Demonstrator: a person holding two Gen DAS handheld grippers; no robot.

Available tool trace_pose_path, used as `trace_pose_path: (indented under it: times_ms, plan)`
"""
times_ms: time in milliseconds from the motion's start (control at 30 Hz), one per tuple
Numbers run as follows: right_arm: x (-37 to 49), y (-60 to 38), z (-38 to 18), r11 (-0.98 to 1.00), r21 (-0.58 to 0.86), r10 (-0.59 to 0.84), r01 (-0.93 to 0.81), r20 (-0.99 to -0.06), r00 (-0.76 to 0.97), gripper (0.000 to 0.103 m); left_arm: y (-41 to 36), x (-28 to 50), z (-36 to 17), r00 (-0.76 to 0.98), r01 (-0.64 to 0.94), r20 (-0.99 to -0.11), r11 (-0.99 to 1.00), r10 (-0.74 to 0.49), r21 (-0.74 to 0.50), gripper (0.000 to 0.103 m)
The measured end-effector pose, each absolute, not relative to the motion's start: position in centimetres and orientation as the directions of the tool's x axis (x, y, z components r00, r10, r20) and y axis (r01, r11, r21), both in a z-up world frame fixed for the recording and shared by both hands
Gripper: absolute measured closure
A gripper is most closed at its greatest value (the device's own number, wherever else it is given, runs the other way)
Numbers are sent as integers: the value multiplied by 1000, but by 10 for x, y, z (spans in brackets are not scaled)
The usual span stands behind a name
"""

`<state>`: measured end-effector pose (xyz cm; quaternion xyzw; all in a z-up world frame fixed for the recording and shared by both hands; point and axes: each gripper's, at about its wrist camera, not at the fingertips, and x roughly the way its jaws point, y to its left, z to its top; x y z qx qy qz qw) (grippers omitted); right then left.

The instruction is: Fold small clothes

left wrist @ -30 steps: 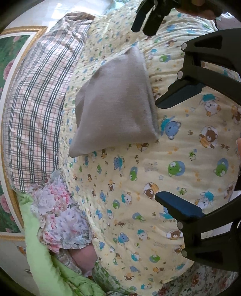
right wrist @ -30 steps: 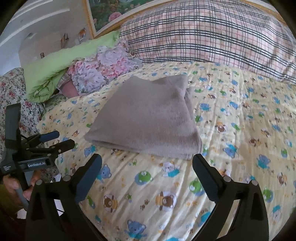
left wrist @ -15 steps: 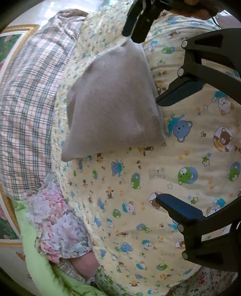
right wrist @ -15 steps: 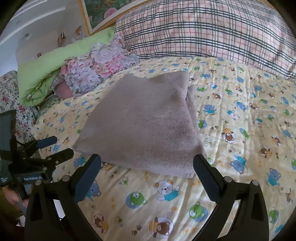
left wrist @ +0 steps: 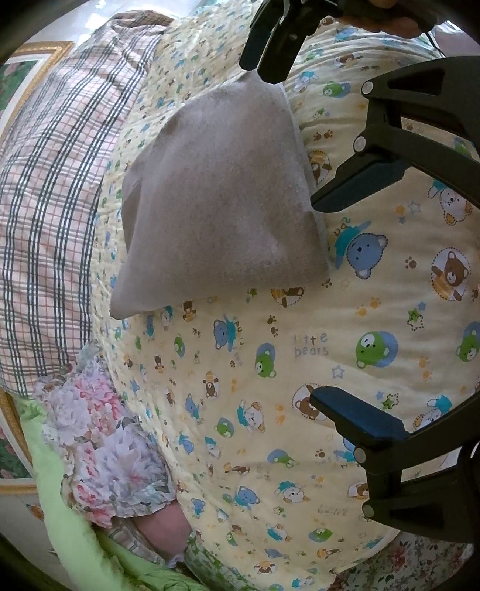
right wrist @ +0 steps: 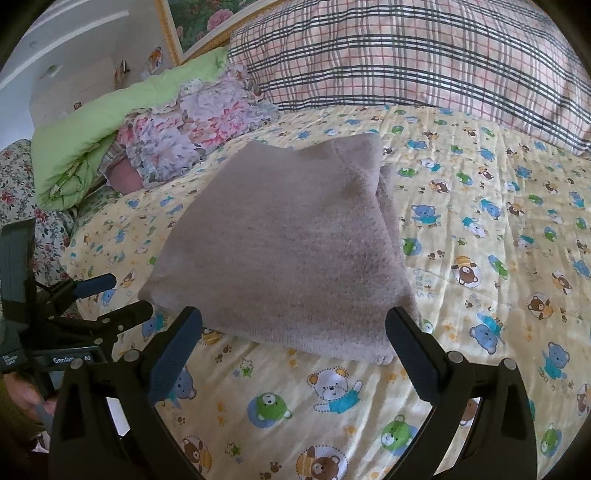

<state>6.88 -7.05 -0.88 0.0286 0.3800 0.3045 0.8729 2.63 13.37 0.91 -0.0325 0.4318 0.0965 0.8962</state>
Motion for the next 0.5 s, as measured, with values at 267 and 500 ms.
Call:
trace_pose_path:
  times_ms: [267,500]
  plan:
    - [68,-66,-8,807,285,562,-518,-643,521,3,133,26,10,610,-201,-780,979,144,24,7]
    - [68,-65,-8,804,288,565,-519,-642,519,3,133,26,10,609,-202,-780,979,144,22,7]
